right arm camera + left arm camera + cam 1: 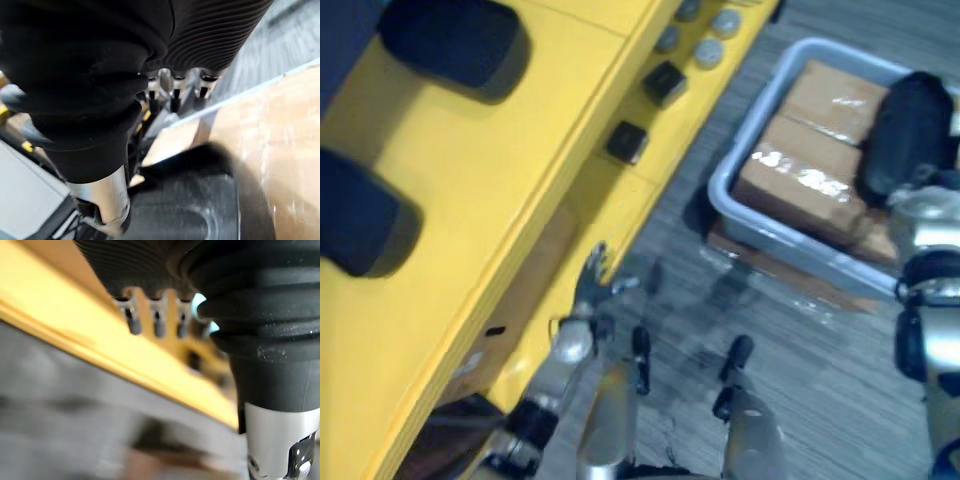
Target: Walk over and take plastic housings, then place them on the shelf
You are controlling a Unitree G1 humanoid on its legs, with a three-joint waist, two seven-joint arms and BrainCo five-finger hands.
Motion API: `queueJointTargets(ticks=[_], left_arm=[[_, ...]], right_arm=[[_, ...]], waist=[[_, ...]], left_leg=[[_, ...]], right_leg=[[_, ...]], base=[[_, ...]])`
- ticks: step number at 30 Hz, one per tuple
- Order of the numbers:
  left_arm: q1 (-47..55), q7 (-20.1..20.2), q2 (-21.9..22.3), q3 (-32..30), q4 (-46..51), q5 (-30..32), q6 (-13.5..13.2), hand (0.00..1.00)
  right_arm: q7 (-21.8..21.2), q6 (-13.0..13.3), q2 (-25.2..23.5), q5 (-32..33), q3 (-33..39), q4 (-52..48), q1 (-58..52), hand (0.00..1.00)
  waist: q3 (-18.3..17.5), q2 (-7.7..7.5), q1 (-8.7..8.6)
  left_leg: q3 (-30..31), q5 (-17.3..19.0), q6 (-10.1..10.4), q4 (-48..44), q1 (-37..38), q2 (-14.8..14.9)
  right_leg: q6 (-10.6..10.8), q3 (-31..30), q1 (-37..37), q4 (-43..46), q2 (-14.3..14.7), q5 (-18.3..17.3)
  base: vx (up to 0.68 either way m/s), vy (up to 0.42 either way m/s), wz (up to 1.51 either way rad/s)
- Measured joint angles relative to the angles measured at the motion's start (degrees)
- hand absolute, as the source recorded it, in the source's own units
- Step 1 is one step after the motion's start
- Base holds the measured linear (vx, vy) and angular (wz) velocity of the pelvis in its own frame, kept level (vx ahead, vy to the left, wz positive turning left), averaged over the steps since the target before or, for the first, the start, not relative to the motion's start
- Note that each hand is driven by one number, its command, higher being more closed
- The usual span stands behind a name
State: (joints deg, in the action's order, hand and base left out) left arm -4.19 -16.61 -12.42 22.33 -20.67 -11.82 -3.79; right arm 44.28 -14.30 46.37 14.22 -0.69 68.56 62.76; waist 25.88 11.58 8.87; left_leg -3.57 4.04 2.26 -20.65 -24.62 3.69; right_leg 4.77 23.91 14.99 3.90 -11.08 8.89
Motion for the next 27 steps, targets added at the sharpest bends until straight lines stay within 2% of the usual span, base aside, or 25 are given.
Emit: queueJointTargets(ticks=[1, 2, 3, 6, 9, 12, 16, 18, 19, 21, 22, 27], left_arm=[[2.80, -0.13, -0.07, 1.59, -3.50, 1.12, -1.30, 0.00], [3.67, -0.13, 0.04, 2.10, -4.63, 1.14, -1.49, 0.00], [4.40, -0.25, 0.35, 3.30, -6.72, 1.13, -2.01, 0.00], [5.95, -0.54, 1.96, 3.15, -11.75, 0.81, -4.99, 0.00], [6.29, -0.73, 1.90, 2.43, -14.79, 0.52, -8.52, 0.00], [6.69, -0.40, 1.79, 1.23, -17.25, 0.37, -10.20, 0.00], [8.15, 0.93, 1.92, 0.89, -20.25, 0.30, -10.83, 0.00], [9.39, 1.69, 2.21, 0.78, -20.86, -1.64, -11.60, 0.00], [9.46, 2.00, 2.28, 0.80, -21.05, -1.71, -12.41, 0.00], [9.45, 2.17, 2.29, 0.79, -21.08, -1.72, -12.73, 0.00], [9.48, 2.19, 2.32, 0.77, -20.97, -1.73, -12.96, 0.00], [10.99, 3.36, 3.68, -1.95, -19.67, -3.94, -13.04, 0.00]], right_arm=[[1.17, -0.96, 0.91, 0.96, -0.72, 1.76, 1.39, 0.00], [1.63, -1.28, 1.55, 0.99, -1.16, 2.28, 1.78, 0.00], [2.38, -1.81, 3.32, 1.08, -1.38, 2.64, 2.31, 0.00], [3.58, -2.39, 6.37, 1.36, -2.39, 4.44, 2.94, 0.00], [6.14, -3.64, 7.05, 1.61, -3.52, 4.87, 2.98, 0.00], [8.40, -4.71, 9.12, 1.86, -3.51, 4.87, 2.98, 0.00], [8.00, -4.75, 12.01, 0.09, -3.60, 4.79, 2.98, 0.00], [5.43, -6.17, 12.71, -1.89, -3.91, 4.79, 2.90, 0.00], [2.19, -7.69, 12.72, -2.08, -4.02, 4.77, 2.73, 0.00], [-0.58, -8.56, 12.72, -2.20, -4.05, 4.78, 2.21, 0.00], [-4.27, -9.45, 12.72, -2.83, -4.00, 4.80, 0.91, 0.00], [-12.63, -9.18, 12.74, -5.23, -3.50, 4.85, -1.59, 0.00]], waist=[[-0.05, 0.47, 0.80], [-0.03, 0.66, 1.20], [0.37, 1.62, 1.72], [0.79, 3.00, 3.01], [0.51, 3.52, 3.25], [0.38, 3.71, 3.49], [0.25, 3.89, 4.00], [0.19, 3.98, 4.00], [0.17, 4.00, 4.09], [0.17, 4.00, 4.22], [0.16, 4.02, 4.33], [0.14, 4.04, 3.60]], left_leg=[[0.32, -0.15, -0.39, -0.16, -0.83, -0.62], [0.45, -0.18, -0.55, -0.33, -1.35, -0.82], [1.07, -0.05, -0.81, -1.02, -2.33, -1.18], [1.35, -0.31, -1.27, -1.02, -3.87, -2.23], [0.98, -0.73, -1.78, -0.72, -4.78, -2.84], [0.79, -0.74, -1.80, -0.63, -4.82, -2.91], [0.35, -0.76, -1.81, 0.06, -4.80, -2.93], [0.38, -0.75, -1.80, 0.15, -4.54, -2.93], [0.46, -0.74, -1.78, 0.16, -4.02, -2.93], [0.46, -0.65, -1.68, 0.24, -3.62, -2.94], [0.62, -0.57, -1.59, 0.24, -3.25, -2.94], [0.94, -0.50, -1.51, 0.29, -2.31, -3.05]], right_leg=[[0.08, 0.70, 0.67, 0.76, -0.78, -0.24], [0.10, 0.94, 1.02, 0.96, -1.04, -0.30], [0.11, 1.50, 1.19, 1.00, -1.33, -0.31], [0.45, 2.15, 2.63, 1.63, -2.53, -0.79], [0.54, 1.96, 4.10, 2.35, -3.52, -0.84], [0.68, 1.82, 4.48, 2.73, -3.89, -0.96], [0.85, 1.24, 5.71, 3.97, -4.21, -1.55], [0.86, 1.20, 6.09, 5.34, -4.51, -2.51], [0.88, 1.17, 6.06, 6.36, -4.72, -3.23], [0.91, 1.14, 6.01, 7.21, -4.95, -3.96], [0.77, 1.20, 5.89, 8.02, -5.08, -4.53], [0.38, 1.26, 5.74, 10.14, -5.67, -6.30]], base=[[-0.05, 0.077, 0.17], [-0.06, 0.090, 0.28], [-0.07, 0.083, 0.24], [-0.06, 0.081, 0.15], [-0.02, 0.064, 0.03], [0.03, 0.058, -0.03], [0.04, 0.012, -0.05], [0.05, 0.006, 0.02], [0.05, 0.007, 0.03], [0.03, 0.009, 0.03], [0.01, 0.012, 0.04], [0.00, 0.006, 0.02]])
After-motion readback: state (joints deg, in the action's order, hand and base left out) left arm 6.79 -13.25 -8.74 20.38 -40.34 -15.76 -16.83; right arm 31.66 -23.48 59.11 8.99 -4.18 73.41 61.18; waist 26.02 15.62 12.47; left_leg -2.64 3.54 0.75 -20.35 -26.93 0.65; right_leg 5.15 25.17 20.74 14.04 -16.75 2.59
